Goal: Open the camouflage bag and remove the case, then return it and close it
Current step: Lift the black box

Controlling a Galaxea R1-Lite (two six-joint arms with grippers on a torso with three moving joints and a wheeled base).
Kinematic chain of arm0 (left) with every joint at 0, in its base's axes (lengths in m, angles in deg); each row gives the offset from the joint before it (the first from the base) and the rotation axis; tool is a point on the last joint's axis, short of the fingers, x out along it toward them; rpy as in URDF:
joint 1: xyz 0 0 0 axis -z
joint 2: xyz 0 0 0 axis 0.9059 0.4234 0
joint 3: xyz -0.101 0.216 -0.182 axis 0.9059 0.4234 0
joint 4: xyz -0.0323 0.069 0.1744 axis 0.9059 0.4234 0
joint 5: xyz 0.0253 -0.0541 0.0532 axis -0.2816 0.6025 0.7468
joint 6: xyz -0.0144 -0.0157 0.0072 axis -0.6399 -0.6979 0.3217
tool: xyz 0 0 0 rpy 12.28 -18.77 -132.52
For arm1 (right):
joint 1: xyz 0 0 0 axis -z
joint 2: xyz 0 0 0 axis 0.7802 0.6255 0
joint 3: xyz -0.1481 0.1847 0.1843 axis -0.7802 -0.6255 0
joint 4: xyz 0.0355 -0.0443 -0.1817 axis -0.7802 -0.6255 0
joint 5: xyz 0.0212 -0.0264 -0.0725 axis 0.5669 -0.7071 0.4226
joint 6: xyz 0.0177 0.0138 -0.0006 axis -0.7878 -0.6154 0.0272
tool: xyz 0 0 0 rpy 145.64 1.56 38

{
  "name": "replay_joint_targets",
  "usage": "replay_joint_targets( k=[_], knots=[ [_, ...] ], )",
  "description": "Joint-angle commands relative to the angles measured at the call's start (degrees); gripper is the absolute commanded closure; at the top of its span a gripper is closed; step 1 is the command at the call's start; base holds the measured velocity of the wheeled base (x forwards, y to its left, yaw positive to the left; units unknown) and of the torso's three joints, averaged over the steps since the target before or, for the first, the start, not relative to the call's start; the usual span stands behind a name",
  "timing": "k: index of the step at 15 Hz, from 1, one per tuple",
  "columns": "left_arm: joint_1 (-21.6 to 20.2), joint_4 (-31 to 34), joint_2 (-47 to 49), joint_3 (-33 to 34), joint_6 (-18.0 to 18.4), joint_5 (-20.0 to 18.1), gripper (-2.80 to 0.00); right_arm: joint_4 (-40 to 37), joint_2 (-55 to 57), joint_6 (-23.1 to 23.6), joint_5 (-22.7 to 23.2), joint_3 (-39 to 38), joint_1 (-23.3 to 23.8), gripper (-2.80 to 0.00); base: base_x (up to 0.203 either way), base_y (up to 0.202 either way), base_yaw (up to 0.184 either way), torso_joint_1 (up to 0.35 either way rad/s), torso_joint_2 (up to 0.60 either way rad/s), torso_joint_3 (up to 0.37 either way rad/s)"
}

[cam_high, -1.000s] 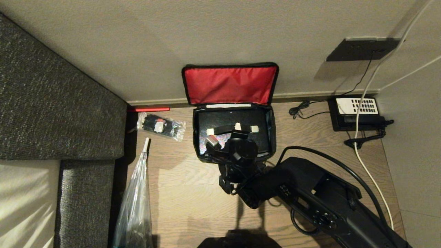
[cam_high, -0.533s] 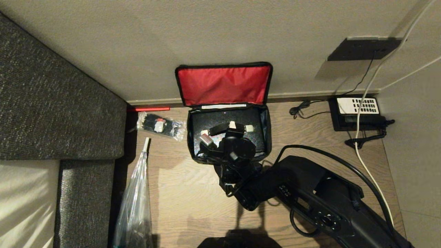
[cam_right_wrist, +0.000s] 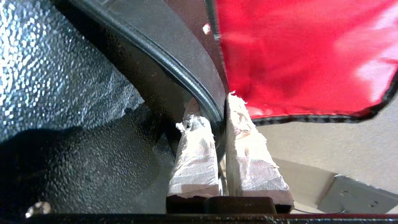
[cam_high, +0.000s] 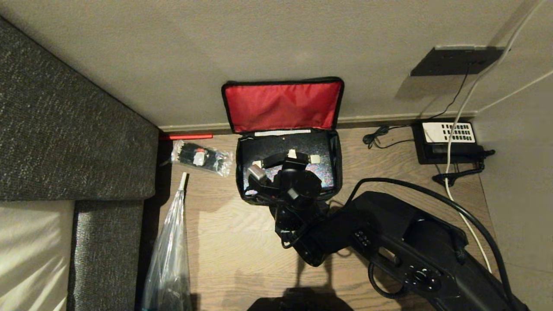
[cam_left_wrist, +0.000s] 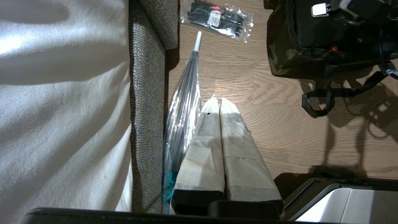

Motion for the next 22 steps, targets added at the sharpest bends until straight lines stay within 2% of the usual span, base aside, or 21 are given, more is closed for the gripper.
replay_joint_targets(
  k=[1, 7, 17, 22],
  knots=[
    [-0.02, 0.0, 0.09, 0.09, -0.01, 0.09, 0.0, 0.55, -2.11, 0.54, -0.25, -0.21, -0.75, 0.0, 0.0, 0.0, 0.0, 0.0, 0.0, 0.0],
    [-0.02, 0.0, 0.09, 0.09, -0.02, 0.02, 0.0, 0.55, -3.0, -0.46, -2.66, -0.2, -0.94, 0.0, 0.0, 0.0, 0.0, 0.0, 0.0, 0.0],
    [-0.02, 0.0, 0.0, 0.09, -0.02, 0.03, 0.0, -0.17, -1.74, -4.89, -5.81, -1.99, -2.13, 0.0, 0.0, 0.0, 0.0, 0.0, 0.0, 0.0],
    [-0.02, 0.0, 0.0, 0.09, -0.02, 0.02, 0.0, -0.95, -4.85, -5.4, -6.3, -2.2, -2.26, 0.0, 0.0, 0.0, 0.0, 0.0, 0.0, 0.0]
  ],
)
